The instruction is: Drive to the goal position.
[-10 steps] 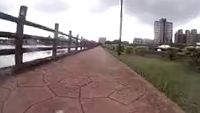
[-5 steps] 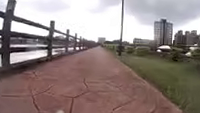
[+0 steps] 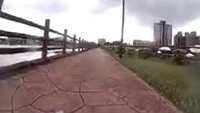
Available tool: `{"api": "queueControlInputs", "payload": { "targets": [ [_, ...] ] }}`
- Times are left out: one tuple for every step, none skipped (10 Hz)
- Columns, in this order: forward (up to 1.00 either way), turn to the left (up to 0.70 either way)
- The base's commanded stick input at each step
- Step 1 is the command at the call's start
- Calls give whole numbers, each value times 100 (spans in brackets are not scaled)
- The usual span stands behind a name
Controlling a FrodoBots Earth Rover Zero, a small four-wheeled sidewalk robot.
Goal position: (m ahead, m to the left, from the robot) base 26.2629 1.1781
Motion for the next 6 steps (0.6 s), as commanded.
{"api": "queueControlInputs", "payload": {
  "targets": [
    [70, 8],
    [70, 24],
    [70, 32],
    [70, 0],
    [70, 0],
    [70, 0]
  ]
}}
